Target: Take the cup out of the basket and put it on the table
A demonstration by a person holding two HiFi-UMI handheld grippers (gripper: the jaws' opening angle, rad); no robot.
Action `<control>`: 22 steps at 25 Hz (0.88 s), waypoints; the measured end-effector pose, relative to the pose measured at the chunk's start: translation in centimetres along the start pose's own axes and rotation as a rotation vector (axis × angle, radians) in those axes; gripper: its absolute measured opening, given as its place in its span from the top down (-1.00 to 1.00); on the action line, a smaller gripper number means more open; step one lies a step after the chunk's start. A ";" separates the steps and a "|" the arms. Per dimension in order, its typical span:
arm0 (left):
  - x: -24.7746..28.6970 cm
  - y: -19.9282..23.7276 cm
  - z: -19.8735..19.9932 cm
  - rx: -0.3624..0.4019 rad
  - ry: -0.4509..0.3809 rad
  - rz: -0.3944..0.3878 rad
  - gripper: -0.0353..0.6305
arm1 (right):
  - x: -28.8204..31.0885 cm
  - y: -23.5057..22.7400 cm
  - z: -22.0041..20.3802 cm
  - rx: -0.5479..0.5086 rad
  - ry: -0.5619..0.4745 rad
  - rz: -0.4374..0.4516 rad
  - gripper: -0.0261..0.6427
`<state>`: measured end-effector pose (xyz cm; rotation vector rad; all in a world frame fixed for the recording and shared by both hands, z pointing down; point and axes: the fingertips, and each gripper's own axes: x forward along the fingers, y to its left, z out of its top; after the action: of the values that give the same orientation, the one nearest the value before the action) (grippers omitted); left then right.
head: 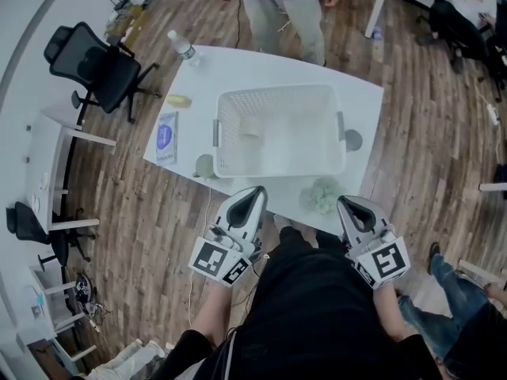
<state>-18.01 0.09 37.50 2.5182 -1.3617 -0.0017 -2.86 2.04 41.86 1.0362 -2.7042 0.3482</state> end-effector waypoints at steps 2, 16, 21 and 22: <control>0.5 -2.6 -1.0 -0.006 0.004 -0.053 0.87 | 0.2 0.4 0.0 0.005 -0.005 0.020 0.85; 2.7 -5.9 -4.6 0.148 0.184 -0.149 0.87 | 0.1 0.5 -0.2 0.010 -0.002 0.027 0.85; 4.2 -4.2 -4.6 0.348 0.256 -0.168 0.86 | -0.5 -0.1 -0.4 0.033 -0.022 -0.013 0.85; 4.8 -4.0 -4.6 0.404 0.287 -0.174 0.85 | -1.0 -0.5 -0.5 0.038 -0.024 -0.027 0.85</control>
<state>-11.50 -0.67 41.59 2.8093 -1.1137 0.6344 -1.76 2.49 42.09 1.0923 -2.7120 0.3868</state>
